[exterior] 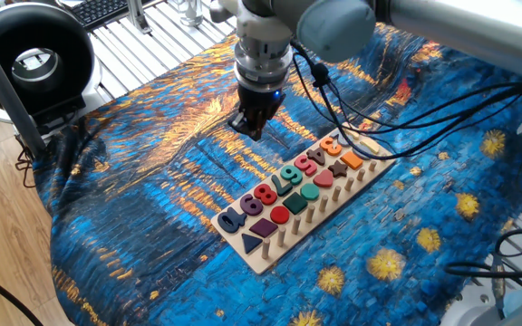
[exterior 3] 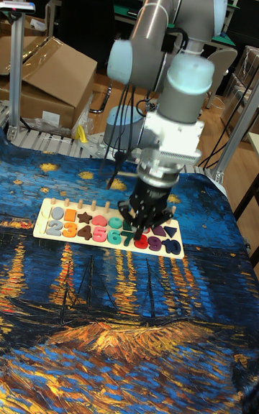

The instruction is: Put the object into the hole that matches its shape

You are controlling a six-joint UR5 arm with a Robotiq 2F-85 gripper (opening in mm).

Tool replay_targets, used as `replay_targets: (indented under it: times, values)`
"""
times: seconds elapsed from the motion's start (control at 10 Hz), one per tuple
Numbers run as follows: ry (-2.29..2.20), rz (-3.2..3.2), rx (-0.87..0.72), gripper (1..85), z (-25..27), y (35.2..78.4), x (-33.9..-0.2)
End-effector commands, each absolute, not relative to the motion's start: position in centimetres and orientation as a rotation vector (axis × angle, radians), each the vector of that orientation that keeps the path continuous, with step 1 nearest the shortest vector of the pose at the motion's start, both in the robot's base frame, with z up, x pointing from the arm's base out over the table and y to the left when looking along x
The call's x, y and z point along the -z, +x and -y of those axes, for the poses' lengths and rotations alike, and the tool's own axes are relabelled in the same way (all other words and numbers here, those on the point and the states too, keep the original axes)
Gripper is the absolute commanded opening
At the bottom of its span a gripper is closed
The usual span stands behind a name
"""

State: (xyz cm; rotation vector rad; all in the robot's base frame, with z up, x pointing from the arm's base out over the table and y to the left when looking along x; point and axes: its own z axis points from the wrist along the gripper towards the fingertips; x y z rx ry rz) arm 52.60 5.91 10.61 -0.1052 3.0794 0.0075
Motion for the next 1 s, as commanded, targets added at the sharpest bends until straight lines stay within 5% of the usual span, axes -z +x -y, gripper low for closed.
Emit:
replay_targets:
  times: [0.0,0.9]
  values:
    - [-0.020,-3.153,-0.009,5.3,-7.2,50.0,-14.9]
    - [0.141,-3.204,0.052,1.7,-6.7,50.0,-12.6]
